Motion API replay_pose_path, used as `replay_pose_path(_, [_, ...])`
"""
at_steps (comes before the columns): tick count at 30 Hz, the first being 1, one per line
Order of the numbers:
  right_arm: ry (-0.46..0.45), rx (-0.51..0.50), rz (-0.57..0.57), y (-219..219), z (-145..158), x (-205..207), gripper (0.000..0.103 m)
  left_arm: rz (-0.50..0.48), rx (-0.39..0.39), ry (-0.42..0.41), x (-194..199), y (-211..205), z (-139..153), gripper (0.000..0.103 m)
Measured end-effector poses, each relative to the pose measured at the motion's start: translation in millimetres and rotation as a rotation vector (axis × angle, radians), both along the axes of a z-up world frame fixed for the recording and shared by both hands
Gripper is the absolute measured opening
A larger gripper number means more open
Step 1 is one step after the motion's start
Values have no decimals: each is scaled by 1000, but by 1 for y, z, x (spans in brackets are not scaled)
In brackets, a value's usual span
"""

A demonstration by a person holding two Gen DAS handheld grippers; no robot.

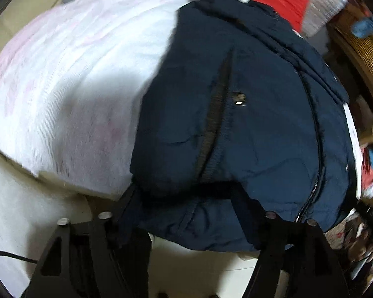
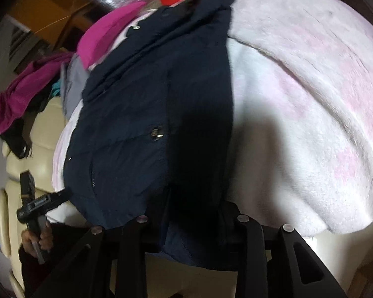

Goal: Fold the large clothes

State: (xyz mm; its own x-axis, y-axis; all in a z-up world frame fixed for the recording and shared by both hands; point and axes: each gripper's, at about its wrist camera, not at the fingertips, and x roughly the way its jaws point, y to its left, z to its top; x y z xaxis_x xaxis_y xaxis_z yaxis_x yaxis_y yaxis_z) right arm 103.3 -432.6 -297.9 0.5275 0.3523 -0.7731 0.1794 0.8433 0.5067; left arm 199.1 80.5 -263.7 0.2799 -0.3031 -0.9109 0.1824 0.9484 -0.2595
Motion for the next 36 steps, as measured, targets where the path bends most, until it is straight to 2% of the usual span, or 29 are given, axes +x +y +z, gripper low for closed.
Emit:
replay_pose_path(1, [-46,5,8,0,8,-4,17,-15,2,-13,-2,-3,2,42])
replay_pose_path(2, [-80,19,8,-2,13,-6,16,-24,-7,-24,-3,-3,4,36])
replay_pose_path(4, [-96,53,-6,-8,17,-5,16,-21,-36,-22,-3,-4,7,35])
replay_pose_path(6, [-41,73,-15,-13,7,-1,17,-16,-48,-9,-1,-1,6,35])
replay_pose_path(7, [32,64,-31,-16,-5,3,20,-12,-55,5,0,-1,5,43])
replay_pose_path(8, [82,47,-52,-18,-13,5,20,-13,-64,20,2,-1,3,62])
replay_pose_path(9, [96,46,-57,-18,-16,4,25,-20,-78,40,3,-2,0,69])
replay_pose_path(12, [66,11,-22,-13,-10,0,26,-47,-62,27,6,-9,-2,69])
replay_pose_path(13, [55,-13,-4,-11,-8,-1,26,-60,-64,16,6,-12,-1,60])
replay_pose_path(14, [34,-40,12,-7,-5,-2,24,-67,-64,8,7,-16,-1,43])
replay_pose_path(15, [14,-51,24,-4,-1,-2,16,-70,-74,3,9,-16,1,36])
replay_pose_path(17, [-64,-61,45,0,11,-5,12,-68,-116,6,10,-12,4,22])
replay_pose_path(20, [-183,-12,24,-8,34,-13,9,-92,-185,-6,9,-11,15,16])
replay_pose_path(23, [-289,45,-9,-15,52,-16,9,-135,-272,-55,10,-12,40,14])
replay_pose_path(30, [-409,111,-64,-34,85,5,8,-158,-434,-109,43,-19,95,11])
replay_pose_path(33, [-462,149,-101,-20,101,33,8,-155,-479,-121,69,-26,113,11])
replay_pose_path(36, [-499,172,-154,-35,119,58,7,-138,-525,-132,96,-30,127,11])
